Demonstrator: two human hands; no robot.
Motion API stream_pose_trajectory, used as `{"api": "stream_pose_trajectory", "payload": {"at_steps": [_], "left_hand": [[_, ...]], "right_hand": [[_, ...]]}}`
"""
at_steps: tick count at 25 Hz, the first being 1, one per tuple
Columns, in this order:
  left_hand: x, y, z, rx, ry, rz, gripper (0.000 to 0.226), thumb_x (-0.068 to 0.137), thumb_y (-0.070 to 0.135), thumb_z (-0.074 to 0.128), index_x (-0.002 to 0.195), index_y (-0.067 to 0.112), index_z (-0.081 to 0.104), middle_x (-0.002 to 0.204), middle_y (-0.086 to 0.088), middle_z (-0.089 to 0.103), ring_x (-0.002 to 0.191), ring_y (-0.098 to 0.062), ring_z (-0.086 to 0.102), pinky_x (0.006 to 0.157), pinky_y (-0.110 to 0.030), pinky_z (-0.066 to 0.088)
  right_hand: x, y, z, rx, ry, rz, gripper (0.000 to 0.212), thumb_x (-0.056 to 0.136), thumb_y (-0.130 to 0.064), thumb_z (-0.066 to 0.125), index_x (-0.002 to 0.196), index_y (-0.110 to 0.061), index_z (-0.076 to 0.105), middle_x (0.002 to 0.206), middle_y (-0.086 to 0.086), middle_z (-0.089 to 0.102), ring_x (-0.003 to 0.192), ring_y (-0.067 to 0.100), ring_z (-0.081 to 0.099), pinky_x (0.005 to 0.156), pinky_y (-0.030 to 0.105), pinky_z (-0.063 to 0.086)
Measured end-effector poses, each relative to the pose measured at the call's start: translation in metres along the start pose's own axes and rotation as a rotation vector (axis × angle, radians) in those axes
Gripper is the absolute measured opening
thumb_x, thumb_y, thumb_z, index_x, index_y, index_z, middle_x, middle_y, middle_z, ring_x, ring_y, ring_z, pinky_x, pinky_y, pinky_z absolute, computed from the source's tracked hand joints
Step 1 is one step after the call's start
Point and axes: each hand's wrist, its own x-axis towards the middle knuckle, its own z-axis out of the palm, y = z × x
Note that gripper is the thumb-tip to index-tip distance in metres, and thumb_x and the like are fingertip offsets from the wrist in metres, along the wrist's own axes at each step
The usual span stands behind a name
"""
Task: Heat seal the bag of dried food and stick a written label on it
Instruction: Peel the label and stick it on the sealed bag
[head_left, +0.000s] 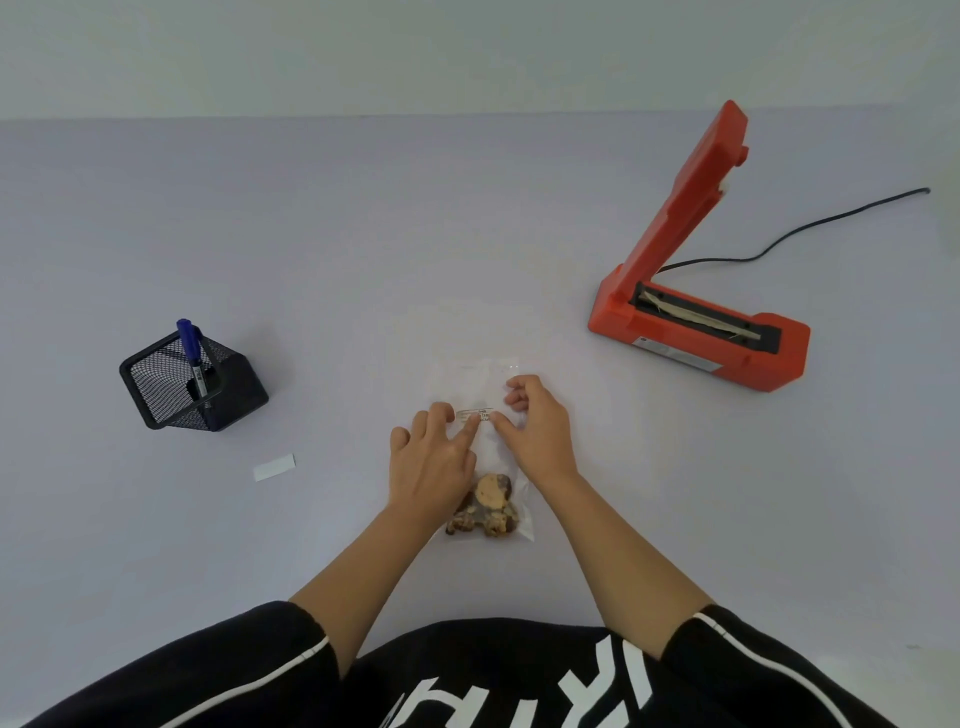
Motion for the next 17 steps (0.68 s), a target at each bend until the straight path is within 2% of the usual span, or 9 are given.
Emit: {"api": "stream_pose_trajectory", "payload": {"at_steps": [4,10,12,14,17], "left_hand": [[0.002,-0.003,-0.002,-0.021,-0.061,-0.018,0.046,0.078,0.030,0.036,0.111,0.025,0.069,0.092,-0.006,0.060,0.068,-0.022,0.057,0.057,-0.030,0.027],[0.003,-0.013,0.003,-0.155,-0.102,-0.039,0.048,0.079,0.029,0.036,0.115,0.020,0.067,0.089,-0.008,0.059,0.066,-0.024,0.059,0.050,-0.032,0.041],[0.002,-0.013,0.004,-0.175,-0.104,-0.033,0.050,0.079,0.029,0.037,0.118,0.017,0.064,0.089,-0.008,0.059,0.065,-0.026,0.058,0.048,-0.033,0.041],[-0.001,-0.013,0.004,-0.182,-0.094,-0.036,0.052,0.080,0.030,0.038,0.123,0.012,0.060,0.091,-0.009,0.060,0.065,-0.025,0.057,0.047,-0.032,0.043],[-0.008,-0.010,0.004,-0.173,-0.107,-0.041,0.055,0.084,0.033,0.036,0.129,0.007,0.054,0.098,-0.009,0.062,0.071,-0.024,0.058,0.049,-0.030,0.048]], "right_hand": [[-0.001,0.001,0.000,-0.005,0.003,-0.014,0.035,0.076,-0.008,0.072,0.107,-0.009,0.053,0.095,0.007,0.060,0.086,0.016,0.055,0.080,0.025,0.047],[-0.001,0.000,-0.002,-0.071,-0.027,-0.043,0.032,0.081,-0.010,0.068,0.110,-0.009,0.054,0.101,0.007,0.059,0.092,0.016,0.054,0.088,0.032,0.049],[-0.009,0.001,-0.006,-0.216,-0.080,-0.167,0.031,0.087,-0.017,0.061,0.117,-0.010,0.053,0.113,0.007,0.055,0.104,0.018,0.052,0.093,0.034,0.046],[-0.021,0.001,-0.009,-0.421,-0.159,-0.247,0.041,0.092,-0.031,0.052,0.130,-0.015,0.045,0.125,0.007,0.048,0.114,0.022,0.048,0.095,0.036,0.043],[-0.038,0.001,-0.005,-0.711,-0.243,-0.212,0.059,0.091,-0.051,0.022,0.146,-0.028,0.018,0.144,0.006,0.032,0.129,0.023,0.034,0.099,0.039,0.032]]}}
